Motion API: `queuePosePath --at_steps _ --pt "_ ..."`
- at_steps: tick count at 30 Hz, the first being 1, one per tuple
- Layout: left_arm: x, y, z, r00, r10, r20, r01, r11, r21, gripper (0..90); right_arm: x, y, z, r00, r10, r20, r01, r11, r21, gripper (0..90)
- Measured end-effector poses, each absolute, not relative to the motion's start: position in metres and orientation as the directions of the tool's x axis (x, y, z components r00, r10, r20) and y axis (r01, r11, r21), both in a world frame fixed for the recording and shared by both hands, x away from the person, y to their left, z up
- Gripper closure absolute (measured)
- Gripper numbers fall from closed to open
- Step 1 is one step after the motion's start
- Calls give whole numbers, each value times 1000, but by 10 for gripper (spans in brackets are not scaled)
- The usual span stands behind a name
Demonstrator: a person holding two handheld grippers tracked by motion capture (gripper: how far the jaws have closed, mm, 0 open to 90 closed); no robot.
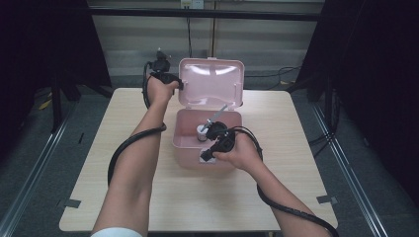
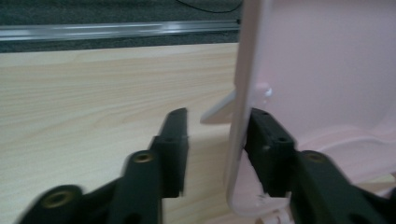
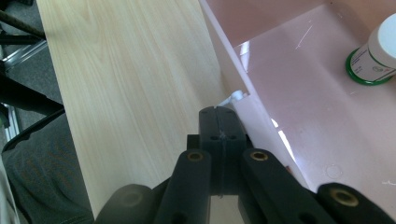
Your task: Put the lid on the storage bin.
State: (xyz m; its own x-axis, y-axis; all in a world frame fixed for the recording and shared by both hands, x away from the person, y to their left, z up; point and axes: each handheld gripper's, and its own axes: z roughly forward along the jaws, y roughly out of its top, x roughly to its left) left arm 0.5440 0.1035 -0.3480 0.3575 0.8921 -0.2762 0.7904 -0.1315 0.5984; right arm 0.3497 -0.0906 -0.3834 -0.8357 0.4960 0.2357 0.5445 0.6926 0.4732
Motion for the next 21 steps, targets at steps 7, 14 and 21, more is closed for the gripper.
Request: queuePosePath --at_steps 7,14,21 --pt "545 97 -346 335 908 -252 829 -157 537 872 352 -92 -384 -838 487 246 543 692 476 900" --pt "527 102 -330 349 908 -229 812 -172 558 878 350 -90 -383 -828 508 235 555 692 461 900" --pt "505 108 -317 373 911 -175 789 -212 576 877 350 -89 -382 -815 534 224 572 681 457 900"
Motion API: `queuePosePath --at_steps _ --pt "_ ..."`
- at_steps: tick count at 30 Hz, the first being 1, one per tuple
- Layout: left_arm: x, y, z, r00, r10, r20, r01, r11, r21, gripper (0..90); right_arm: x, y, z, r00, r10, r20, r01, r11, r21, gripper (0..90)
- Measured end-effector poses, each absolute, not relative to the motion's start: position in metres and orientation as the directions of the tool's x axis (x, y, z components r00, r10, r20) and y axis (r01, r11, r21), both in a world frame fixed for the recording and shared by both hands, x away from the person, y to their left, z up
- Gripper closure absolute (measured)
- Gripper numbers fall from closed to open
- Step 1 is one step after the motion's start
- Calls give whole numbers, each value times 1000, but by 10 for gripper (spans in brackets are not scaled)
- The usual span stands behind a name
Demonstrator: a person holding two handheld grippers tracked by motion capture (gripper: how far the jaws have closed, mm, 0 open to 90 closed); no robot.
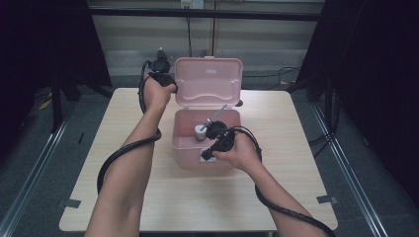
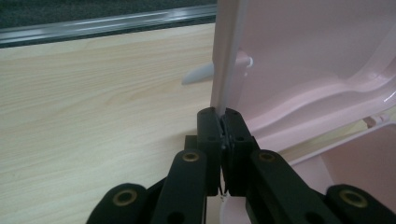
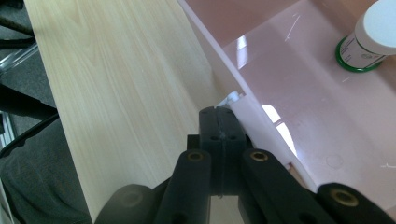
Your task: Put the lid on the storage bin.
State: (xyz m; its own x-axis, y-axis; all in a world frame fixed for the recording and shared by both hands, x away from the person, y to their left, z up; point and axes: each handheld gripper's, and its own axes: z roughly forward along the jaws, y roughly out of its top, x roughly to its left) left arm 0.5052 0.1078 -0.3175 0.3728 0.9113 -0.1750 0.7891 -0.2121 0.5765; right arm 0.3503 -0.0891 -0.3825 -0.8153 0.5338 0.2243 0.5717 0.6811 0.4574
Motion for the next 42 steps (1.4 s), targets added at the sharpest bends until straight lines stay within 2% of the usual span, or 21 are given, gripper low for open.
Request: queuePosePath --at_steps 9,11,13,17,19,20,21,24,27,30,31,32,33,34,38,42 --pt "487 112 -312 388 900 -197 791 -215 573 876 354 -85 -382 -802 552 230 590 666 457 900" --pt "483 113 -313 405 867 -291 804 -186 565 900 356 -85 -383 -801 555 225 588 658 471 900" --pt "477 106 -314 431 880 -198 779 -252 573 900 358 -85 -384 -801 552 234 589 654 474 900" --pt "477 111 -321 416 877 -239 807 -235 542 900 356 -85 -384 -800 557 225 589 653 476 900" --pt "479 114 -320 416 878 -236 792 -223 569 900 356 -84 -384 -801 555 223 586 654 478 900" --pt "480 116 -317 410 887 -212 774 -215 596 845 356 -84 -384 -801 556 222 586 653 479 900" --pt "483 117 -314 400 897 -190 767 -213 605 727 356 -85 -384 -802 554 222 585 653 481 900" --pt "502 120 -303 362 920 -146 734 -185 654 479 356 -85 -384 -802 552 227 585 653 481 900" --pt "524 117 -303 384 907 -175 719 -175 673 463 356 -85 -384 -805 548 228 582 656 480 900" --pt "538 110 -308 406 900 -156 690 -190 698 527 358 -86 -384 -802 548 238 588 654 475 900" --pt "547 110 -313 420 885 -201 700 -175 692 527 360 -86 -384 -801 545 247 590 654 474 900" --pt "550 108 -316 423 868 -260 713 -141 687 856 360 -86 -384 -800 546 249 592 652 473 900" --pt "548 98 -315 399 900 -175 706 -180 685 867 360 -86 -384 -801 545 249 591 651 476 900" --pt "547 94 -314 396 905 -154 703 -191 685 874 361 -87 -385 -798 546 255 595 645 479 900" --pt "538 92 -299 426 894 -139 712 -236 662 875 364 -87 -385 -796 542 268 598 641 481 900" --pt "515 94 -287 457 887 -73 706 -312 635 879 365 -86 -385 -791 552 265 605 636 479 900"
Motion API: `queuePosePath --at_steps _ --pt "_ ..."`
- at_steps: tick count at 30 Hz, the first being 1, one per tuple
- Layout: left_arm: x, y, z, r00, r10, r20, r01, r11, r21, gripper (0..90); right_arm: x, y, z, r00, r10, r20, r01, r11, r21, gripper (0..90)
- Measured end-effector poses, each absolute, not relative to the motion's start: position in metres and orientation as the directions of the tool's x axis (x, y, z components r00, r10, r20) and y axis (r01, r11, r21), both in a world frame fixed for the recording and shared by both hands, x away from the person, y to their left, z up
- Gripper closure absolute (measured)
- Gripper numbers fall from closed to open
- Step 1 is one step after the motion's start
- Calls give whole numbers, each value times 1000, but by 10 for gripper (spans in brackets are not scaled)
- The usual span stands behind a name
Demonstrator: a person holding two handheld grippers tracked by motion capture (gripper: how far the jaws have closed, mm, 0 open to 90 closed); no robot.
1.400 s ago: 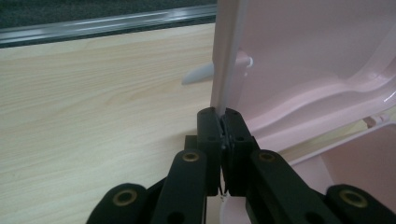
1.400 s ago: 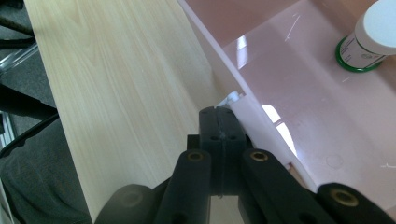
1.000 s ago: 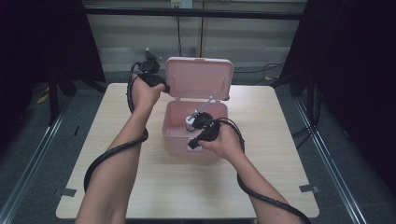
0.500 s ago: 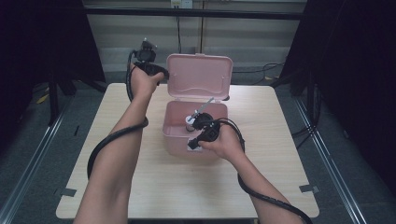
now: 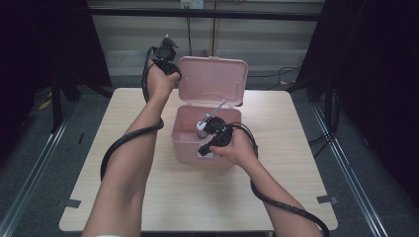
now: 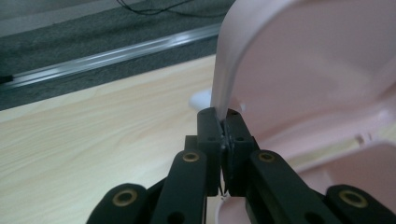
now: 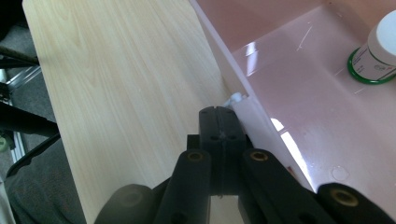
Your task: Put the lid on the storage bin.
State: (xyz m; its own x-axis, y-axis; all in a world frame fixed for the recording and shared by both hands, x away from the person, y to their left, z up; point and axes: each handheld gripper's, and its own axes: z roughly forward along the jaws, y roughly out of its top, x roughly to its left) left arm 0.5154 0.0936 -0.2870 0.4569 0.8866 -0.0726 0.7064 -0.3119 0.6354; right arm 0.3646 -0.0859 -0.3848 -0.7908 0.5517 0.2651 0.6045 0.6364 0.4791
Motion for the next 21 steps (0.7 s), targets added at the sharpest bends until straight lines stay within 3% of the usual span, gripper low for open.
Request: queuePosePath --at_steps 6,15,19,21 --pt "483 102 -288 476 878 -54 686 -333 647 870 362 -85 -385 -786 565 249 607 633 481 900" --pt "454 114 -299 482 869 -109 696 -305 650 850 359 -85 -385 -782 576 238 609 626 487 900" --pt "446 120 -308 484 859 -166 716 -279 640 900 357 -84 -385 -781 582 228 607 622 495 900" --pt "443 120 -312 496 857 -137 711 -311 631 900 356 -84 -385 -780 583 225 607 620 497 900"
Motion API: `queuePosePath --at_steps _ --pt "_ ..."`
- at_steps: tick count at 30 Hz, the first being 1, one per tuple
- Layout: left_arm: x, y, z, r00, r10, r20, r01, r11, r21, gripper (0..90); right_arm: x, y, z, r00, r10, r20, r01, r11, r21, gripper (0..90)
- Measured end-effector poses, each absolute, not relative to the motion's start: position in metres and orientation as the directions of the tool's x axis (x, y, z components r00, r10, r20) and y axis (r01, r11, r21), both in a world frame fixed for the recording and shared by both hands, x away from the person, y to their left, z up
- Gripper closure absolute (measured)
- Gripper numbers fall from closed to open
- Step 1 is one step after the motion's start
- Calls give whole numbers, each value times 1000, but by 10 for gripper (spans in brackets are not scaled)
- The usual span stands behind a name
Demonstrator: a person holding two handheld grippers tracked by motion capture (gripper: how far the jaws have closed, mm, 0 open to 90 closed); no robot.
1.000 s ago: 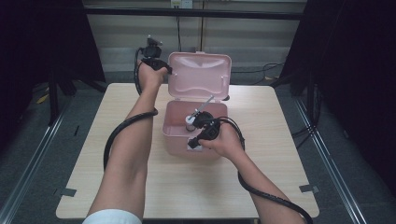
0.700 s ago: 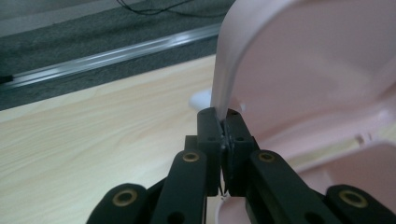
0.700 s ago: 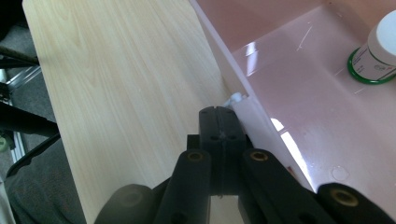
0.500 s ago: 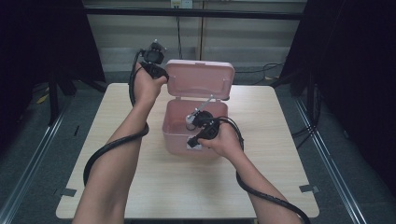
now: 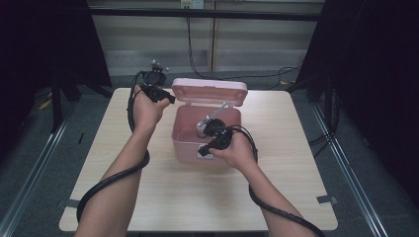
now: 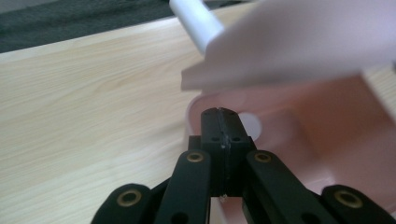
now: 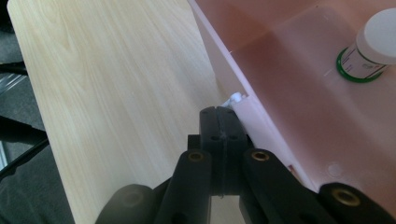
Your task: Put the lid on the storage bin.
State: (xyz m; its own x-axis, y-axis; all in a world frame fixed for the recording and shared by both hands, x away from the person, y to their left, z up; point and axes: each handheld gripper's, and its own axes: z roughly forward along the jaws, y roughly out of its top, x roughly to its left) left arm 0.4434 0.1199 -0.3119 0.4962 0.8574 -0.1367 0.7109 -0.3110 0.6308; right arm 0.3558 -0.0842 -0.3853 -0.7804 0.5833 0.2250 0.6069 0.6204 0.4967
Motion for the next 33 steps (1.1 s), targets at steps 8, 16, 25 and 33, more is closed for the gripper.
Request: queuePosePath --at_steps 8,16,25,33 --pt "445 141 -323 427 886 -179 775 -257 578 777 354 -89 -387 -775 588 233 612 604 510 900" --pt "449 150 -301 407 899 -162 739 -219 637 633 347 -99 -384 -790 580 200 581 603 547 900" --pt "429 178 -337 442 880 -175 734 -243 634 323 308 -135 -380 -825 530 194 526 598 605 638" --pt "399 222 -387 454 863 -222 738 -224 637 238 296 -181 -404 -782 592 197 562 531 635 387"
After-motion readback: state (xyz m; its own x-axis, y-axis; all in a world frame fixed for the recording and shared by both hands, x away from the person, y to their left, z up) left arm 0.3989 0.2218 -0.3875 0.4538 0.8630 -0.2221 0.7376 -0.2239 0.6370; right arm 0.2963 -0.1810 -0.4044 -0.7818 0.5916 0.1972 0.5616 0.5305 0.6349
